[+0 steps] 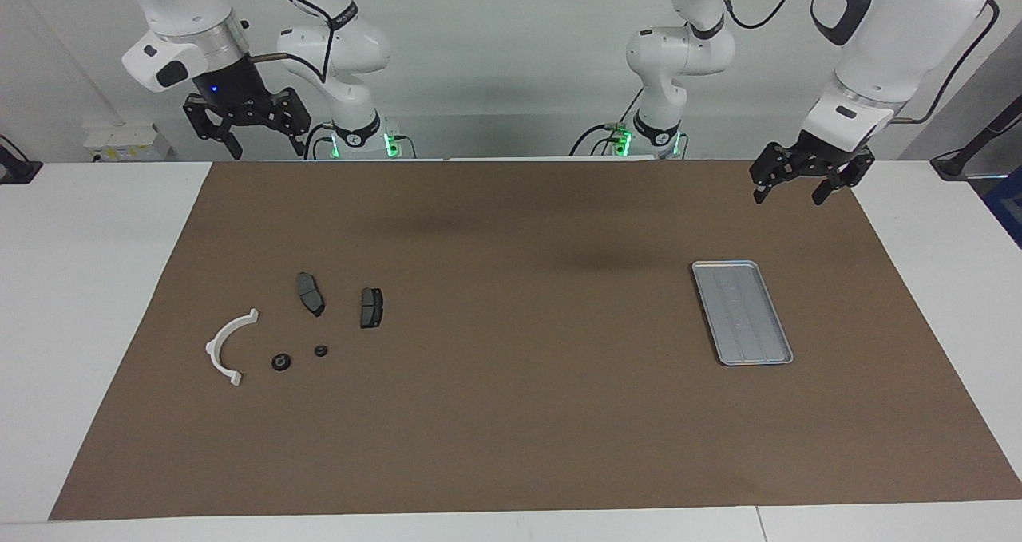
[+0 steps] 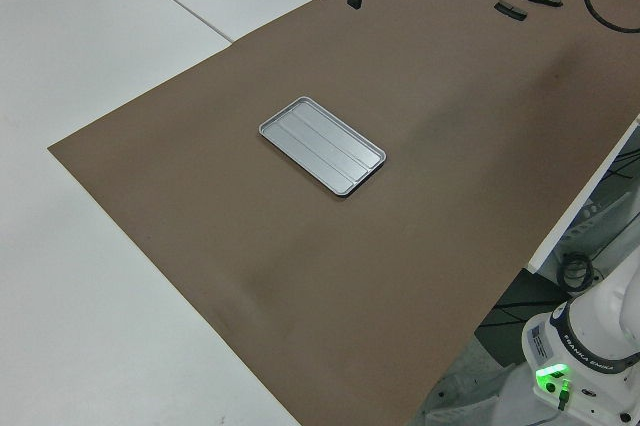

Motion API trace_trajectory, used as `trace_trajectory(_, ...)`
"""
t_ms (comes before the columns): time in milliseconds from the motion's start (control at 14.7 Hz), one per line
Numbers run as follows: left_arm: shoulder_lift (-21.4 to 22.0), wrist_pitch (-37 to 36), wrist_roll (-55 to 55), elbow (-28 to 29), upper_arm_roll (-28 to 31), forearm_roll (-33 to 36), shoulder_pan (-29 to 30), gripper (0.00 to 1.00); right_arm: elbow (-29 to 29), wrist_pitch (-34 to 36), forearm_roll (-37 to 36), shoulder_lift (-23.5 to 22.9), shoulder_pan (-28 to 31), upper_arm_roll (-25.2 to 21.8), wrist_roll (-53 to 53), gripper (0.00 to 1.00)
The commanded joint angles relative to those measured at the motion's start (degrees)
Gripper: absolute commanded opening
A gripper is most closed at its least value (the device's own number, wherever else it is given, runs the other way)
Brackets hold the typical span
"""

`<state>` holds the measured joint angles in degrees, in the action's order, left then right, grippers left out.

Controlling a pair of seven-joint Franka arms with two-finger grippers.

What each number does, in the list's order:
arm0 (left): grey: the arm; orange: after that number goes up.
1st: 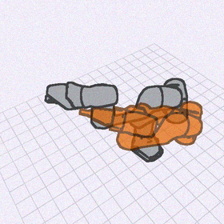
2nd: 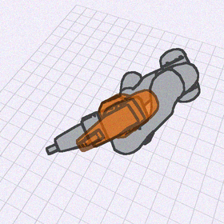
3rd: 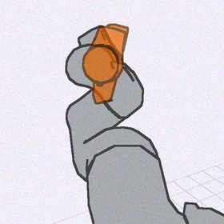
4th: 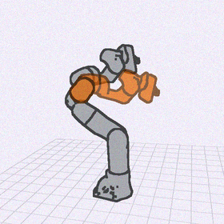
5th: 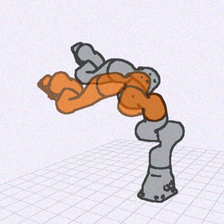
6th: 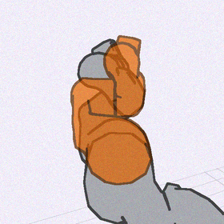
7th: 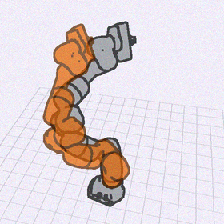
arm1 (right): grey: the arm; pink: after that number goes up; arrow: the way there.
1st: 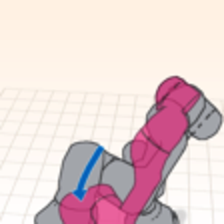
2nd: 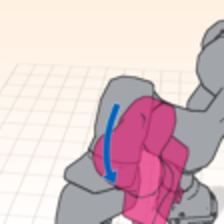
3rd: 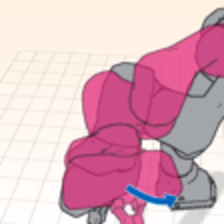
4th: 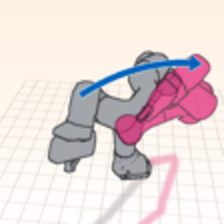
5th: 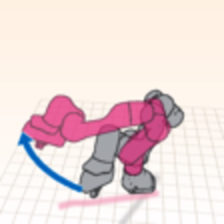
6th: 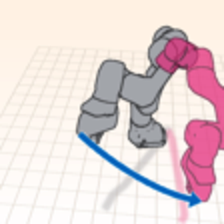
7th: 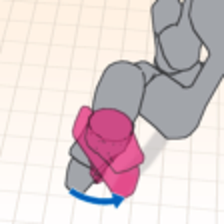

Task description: Pick bearing gear from pile to tray

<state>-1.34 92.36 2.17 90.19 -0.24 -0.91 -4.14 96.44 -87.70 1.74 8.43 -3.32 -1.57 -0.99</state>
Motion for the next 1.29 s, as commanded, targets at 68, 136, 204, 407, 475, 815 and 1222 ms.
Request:
trace_trajectory(68, 1.08, 0.01, -0.32, 1.12, 0.15, -0.23, -0.17, 1.00, 2.52, -1.32, 0.11, 1.15, 0.42, 0.34, -0.95, 1.00)
trace_trajectory(136, 1.08, 0.01, -0.32, 1.12, 0.15, -0.23, -0.17, 1.00, 3.39, -2.20, -0.33, 1.15, 0.42, 0.34, -0.95, 1.00)
trace_trajectory(204, 1.08, 0.01, -0.32, 1.12, 0.15, -0.32, -0.17, 1.00, 4.01, -3.00, -0.85, 1.06, 0.42, 0.34, -0.95, 1.00)
trace_trajectory(407, 1.08, 0.01, -0.32, 1.12, 0.16, -0.23, -0.17, 1.00, 6.91, -6.59, -1.56, 0.53, 0.86, 0.34, -0.95, 1.00)
trace_trajectory(475, 1.08, 0.01, -0.32, 1.12, 0.15, -0.23, -0.17, 1.00, 8.31, -8.09, -2.00, 0.44, 0.94, 0.34, -0.95, 1.00)
trace_trajectory(815, 1.08, 0.01, -0.32, 1.12, 0.15, -0.23, -0.17, 1.00, 9.55, -14.24, -3.58, -3.77, 0.77, 0.34, -4.10, 1.00)
trace_trajectory(1222, 1.08, 0.01, -0.32, 1.12, 0.15, -0.23, -0.17, 1.00, 9.64, -21.89, -5.16, -11.67, 0.59, 0.34, -9.63, 1.00)
